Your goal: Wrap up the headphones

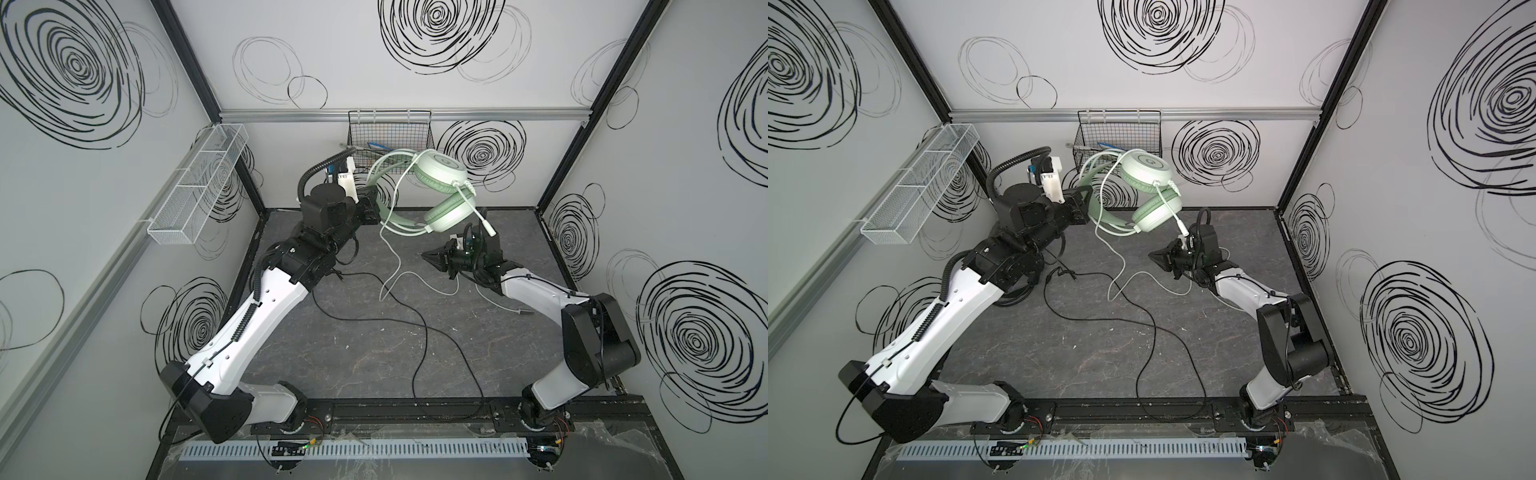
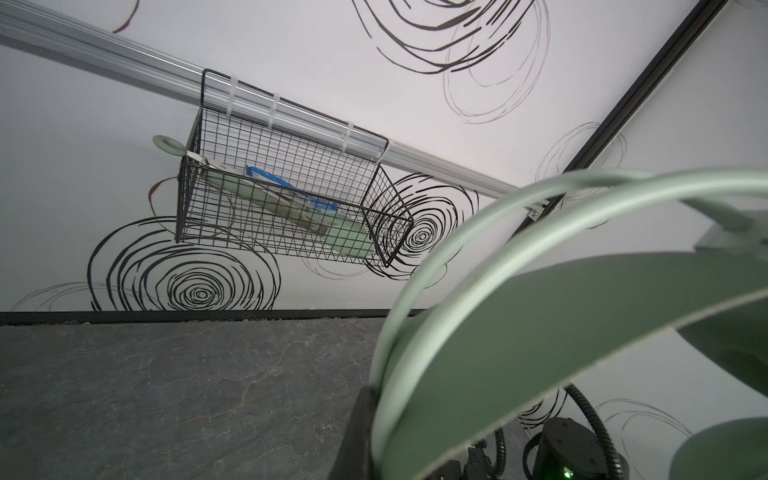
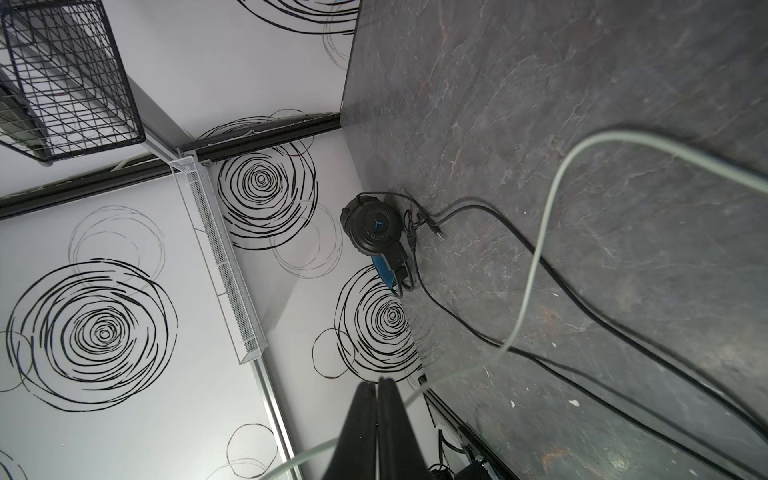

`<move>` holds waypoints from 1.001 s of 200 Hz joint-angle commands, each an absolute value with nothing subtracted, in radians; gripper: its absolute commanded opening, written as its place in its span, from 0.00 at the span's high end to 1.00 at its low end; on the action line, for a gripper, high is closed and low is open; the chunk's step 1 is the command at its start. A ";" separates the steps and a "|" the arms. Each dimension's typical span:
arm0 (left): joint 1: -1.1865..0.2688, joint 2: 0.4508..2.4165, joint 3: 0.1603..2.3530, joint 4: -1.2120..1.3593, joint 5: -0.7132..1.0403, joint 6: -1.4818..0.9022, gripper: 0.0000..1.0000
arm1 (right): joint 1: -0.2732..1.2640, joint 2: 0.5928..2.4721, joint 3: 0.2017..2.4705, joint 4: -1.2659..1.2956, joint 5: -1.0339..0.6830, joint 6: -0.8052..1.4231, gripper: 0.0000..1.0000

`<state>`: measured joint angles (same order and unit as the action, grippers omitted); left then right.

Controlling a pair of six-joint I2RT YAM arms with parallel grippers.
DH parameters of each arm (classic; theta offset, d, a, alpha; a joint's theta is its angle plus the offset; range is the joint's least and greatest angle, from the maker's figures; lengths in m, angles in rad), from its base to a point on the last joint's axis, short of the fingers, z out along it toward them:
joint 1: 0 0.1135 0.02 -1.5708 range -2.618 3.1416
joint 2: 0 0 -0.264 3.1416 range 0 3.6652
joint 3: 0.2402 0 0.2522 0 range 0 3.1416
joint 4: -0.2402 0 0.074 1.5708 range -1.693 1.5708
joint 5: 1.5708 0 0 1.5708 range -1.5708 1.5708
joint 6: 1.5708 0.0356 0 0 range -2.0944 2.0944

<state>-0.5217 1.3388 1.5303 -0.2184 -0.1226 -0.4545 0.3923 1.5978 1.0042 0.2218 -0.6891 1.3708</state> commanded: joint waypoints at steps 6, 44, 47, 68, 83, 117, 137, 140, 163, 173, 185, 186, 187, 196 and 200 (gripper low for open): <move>-0.505 1.326 1.603 -0.145 -0.157 -0.468 1.00 | 0.389 1.564 1.132 0.027 -0.717 1.184 0.39; -0.463 1.361 1.640 -0.130 -0.146 -0.434 1.00 | 0.376 1.474 1.037 0.006 -0.759 1.206 0.09; -0.459 1.363 1.641 -0.129 -0.141 -0.435 1.00 | 0.374 1.467 1.026 0.007 -0.760 1.210 0.08; -0.435 1.371 1.642 -0.127 -0.126 -0.443 1.00 | 0.335 1.432 0.974 -0.017 -0.773 1.202 0.05; -0.424 1.373 1.640 -0.129 -0.113 -0.453 1.00 | 0.297 1.436 0.963 -0.088 -0.757 1.138 0.04; -0.413 1.373 1.639 -0.130 -0.091 -0.463 1.00 | 0.289 1.517 0.905 -0.103 -0.774 1.120 0.02; -0.412 1.371 1.640 -0.131 -0.086 -0.465 1.00 | 0.320 1.551 0.849 -0.001 -0.782 1.217 0.01; -0.411 1.371 1.641 -0.131 -0.086 -0.464 1.00 | 0.326 1.557 0.845 0.013 -0.784 1.231 0.01; -0.399 1.377 1.653 -0.133 -0.072 -0.467 1.00 | 0.376 1.582 0.878 0.014 -0.773 1.268 0.00; -0.396 1.381 1.662 -0.131 -0.064 -0.467 1.00 | 0.398 1.594 0.897 -0.009 -0.757 1.272 0.01; -0.391 1.387 1.672 -0.125 -0.055 -0.463 1.00 | 0.423 1.605 0.885 0.022 -0.753 1.322 0.02; -0.391 1.388 1.673 -0.124 -0.054 -0.463 1.00 | 0.425 1.607 0.884 0.030 -0.753 1.329 0.03; -0.390 1.388 1.673 -0.123 -0.053 -0.463 1.00 | 0.426 1.608 0.882 0.036 -0.753 1.335 0.03; -0.387 1.390 1.678 -0.122 -0.045 -0.461 1.00 | 0.449 1.625 0.876 0.081 -0.752 1.379 0.03; -0.387 1.390 1.678 -0.121 -0.041 -0.462 1.00 | 0.458 1.635 0.882 0.091 -0.753 1.391 0.03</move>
<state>-0.4015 1.3960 1.6157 -0.2531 -0.0772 -0.4225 0.4137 1.6009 0.8581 -0.0051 -0.7567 1.2800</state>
